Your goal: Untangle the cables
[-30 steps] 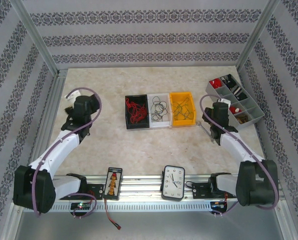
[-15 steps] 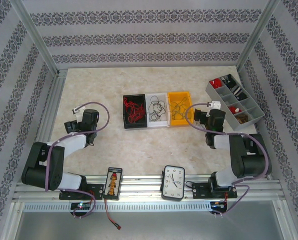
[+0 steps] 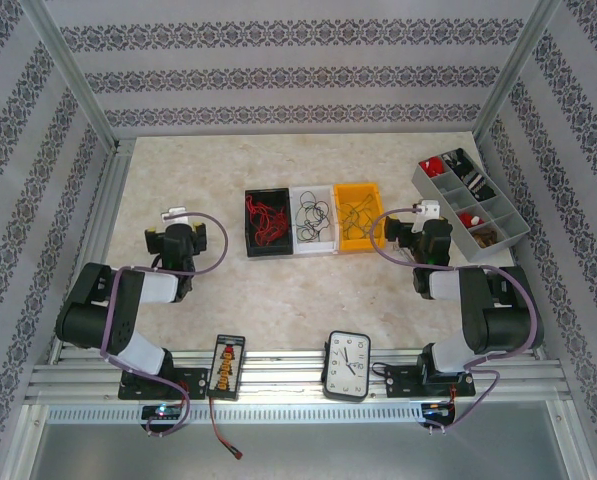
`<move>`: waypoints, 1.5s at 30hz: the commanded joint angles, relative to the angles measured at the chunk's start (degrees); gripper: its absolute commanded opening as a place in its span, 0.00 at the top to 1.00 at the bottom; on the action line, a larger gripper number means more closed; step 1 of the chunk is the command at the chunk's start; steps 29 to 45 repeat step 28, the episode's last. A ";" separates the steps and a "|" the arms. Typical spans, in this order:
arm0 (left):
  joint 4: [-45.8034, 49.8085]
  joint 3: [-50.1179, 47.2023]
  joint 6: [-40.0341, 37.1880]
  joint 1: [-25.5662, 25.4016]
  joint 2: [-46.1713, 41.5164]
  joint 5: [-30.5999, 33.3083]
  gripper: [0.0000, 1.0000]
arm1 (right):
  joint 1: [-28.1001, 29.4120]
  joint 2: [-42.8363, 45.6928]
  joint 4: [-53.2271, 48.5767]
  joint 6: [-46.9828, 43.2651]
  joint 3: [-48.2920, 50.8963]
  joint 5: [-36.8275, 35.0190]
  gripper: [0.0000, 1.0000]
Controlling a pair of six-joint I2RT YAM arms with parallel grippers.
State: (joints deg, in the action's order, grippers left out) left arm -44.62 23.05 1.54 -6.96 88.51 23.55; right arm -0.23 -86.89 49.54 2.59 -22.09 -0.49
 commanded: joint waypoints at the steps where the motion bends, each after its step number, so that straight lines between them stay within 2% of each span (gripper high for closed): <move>1: -9.34 -1.34 -2.24 1.80 -0.14 -7.65 0.01 | 0.54 0.23 2.05 -1.12 0.03 0.14 0.02; 2: -7.38 -1.08 -1.31 3.08 -0.31 -11.34 0.01 | 1.28 0.30 2.01 -1.36 0.03 -1.53 0.02; 3: -9.59 -1.39 -1.37 4.06 1.92 -14.37 0.01 | 1.44 0.32 2.20 -1.39 0.20 -1.96 0.02; 4: -17.29 -2.68 -2.28 4.38 4.57 -14.67 0.01 | 1.46 0.33 2.14 -1.33 0.12 -1.87 0.02; 6: -6.85 -0.90 -0.37 4.77 1.36 -14.93 0.01 | 1.41 0.32 2.06 -1.37 0.11 -1.74 0.02; 7: -12.55 -2.10 -1.00 4.94 3.26 -14.57 0.01 | 1.30 0.22 2.05 -1.27 0.03 -1.52 0.02; 8: -14.16 -2.25 -0.94 4.85 3.62 -13.37 0.01 | 1.20 0.25 1.97 -1.19 0.03 -1.34 0.02; 9: -9.00 -1.25 0.09 4.93 1.90 -13.35 0.01 | 1.20 0.32 1.97 -1.26 0.03 -1.23 0.02; 11: -13.17 -2.04 -0.51 4.94 3.24 -13.35 0.01 | 1.19 0.32 1.97 -1.19 0.03 -1.23 0.02; 13: -10.50 -1.55 0.05 4.94 2.38 -13.44 0.01 | 1.10 0.17 1.93 -1.15 -0.06 -1.14 0.02; 15: -13.19 -2.03 -0.63 4.94 3.29 -13.35 0.01 | 1.10 0.23 1.88 -1.16 -0.06 -1.04 0.02; 17: -10.98 -1.69 -0.05 4.90 2.55 -13.41 0.01 | 1.02 0.23 1.79 -1.16 -0.06 -0.98 0.02; 45: -12.01 -1.78 -0.38 4.94 2.90 -13.42 0.01 | 0.55 -0.08 1.50 -1.09 -0.41 0.23 0.02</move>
